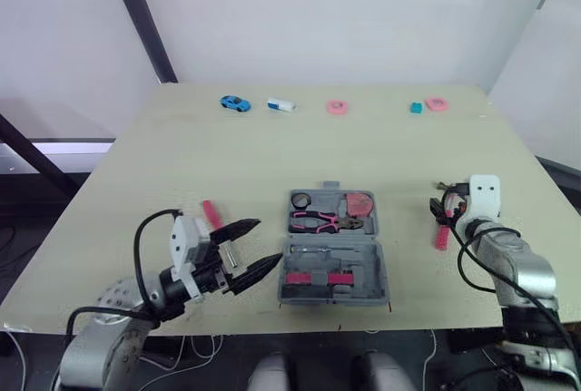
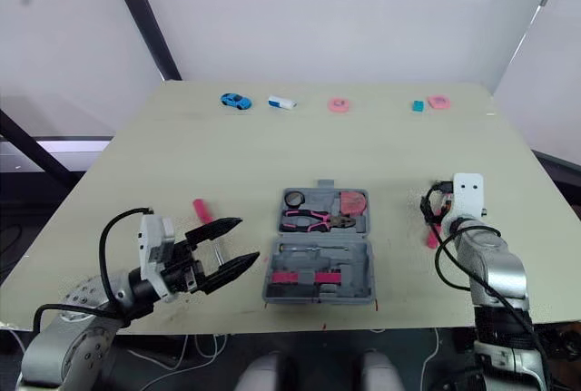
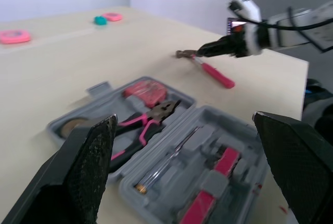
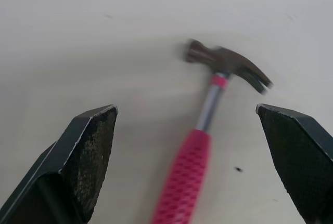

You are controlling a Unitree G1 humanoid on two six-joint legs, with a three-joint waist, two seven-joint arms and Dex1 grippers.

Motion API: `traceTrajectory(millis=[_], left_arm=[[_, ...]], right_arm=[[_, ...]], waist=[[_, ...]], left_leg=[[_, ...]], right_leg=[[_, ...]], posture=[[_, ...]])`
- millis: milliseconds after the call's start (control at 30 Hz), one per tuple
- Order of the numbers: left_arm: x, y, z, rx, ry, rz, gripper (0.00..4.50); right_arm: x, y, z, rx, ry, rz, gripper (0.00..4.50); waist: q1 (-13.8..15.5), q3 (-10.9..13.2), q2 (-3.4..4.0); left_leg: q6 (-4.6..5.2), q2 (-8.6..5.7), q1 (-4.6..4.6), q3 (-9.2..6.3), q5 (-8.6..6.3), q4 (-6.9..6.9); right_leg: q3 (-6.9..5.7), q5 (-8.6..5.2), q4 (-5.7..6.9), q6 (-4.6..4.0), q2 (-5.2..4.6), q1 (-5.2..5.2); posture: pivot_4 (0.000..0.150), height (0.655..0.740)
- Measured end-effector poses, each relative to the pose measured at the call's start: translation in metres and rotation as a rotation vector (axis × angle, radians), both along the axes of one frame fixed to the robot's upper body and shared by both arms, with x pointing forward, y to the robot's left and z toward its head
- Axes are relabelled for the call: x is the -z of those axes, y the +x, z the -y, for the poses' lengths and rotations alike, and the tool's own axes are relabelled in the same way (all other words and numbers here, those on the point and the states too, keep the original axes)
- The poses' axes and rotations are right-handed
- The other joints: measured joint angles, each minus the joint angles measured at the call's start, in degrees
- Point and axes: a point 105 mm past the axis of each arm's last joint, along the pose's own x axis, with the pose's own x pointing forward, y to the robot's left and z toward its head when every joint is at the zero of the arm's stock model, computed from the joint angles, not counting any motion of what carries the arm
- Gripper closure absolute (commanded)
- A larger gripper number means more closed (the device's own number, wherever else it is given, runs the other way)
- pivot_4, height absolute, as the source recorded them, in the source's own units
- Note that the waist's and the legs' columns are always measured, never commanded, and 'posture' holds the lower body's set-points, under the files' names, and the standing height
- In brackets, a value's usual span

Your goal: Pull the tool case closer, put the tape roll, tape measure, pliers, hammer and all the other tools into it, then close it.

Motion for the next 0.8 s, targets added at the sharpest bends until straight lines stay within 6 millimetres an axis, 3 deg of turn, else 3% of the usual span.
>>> traceTrajectory(millis=[333,567,667,800], left_arm=[[-0.023,0.007,0.017,0.085,-0.054,0.026,0.05],[-0.028,0.007,-0.001,0.038,-0.107,0.122,0.05],[-0.021,-0.004,-0.018,0.111,-0.127,0.081,0.00],[-0.019,-0.012,-0.030,0.147,-0.141,0.056,0.00]], right_arm=[[0.012,0.038,0.002,0.054,0.034,-0.030,0.00],[0.023,0.047,-0.009,0.043,0.047,-0.052,0.00],[0.024,0.049,-0.013,0.039,0.046,-0.048,0.83],[0.025,0.050,-0.016,0.039,0.049,-0.040,2.78]], waist=[[-1.65,0.00,0.01],[-1.76,0.01,0.02],[-1.92,0.02,0.03],[-2.00,0.02,0.04]], left_leg=[[0.01,0.01,0.05,0.00,0.01,-0.07],[0.00,0.06,0.08,0.11,0.01,-0.14],[0.01,0.07,0.08,0.11,0.01,-0.13],[0.01,0.06,0.08,0.15,0.01,-0.12]], right_leg=[[0.09,0.13,0.04,0.23,0.11,0.00],[0.14,0.13,0.01,0.22,0.13,-0.03],[0.13,0.12,0.05,0.20,0.12,-0.06],[0.15,0.09,0.03,0.15,0.09,-0.06]], posture=[[0.150,0.7400],[0.150,0.7400],[0.150,0.7400],[0.150,0.7400]])
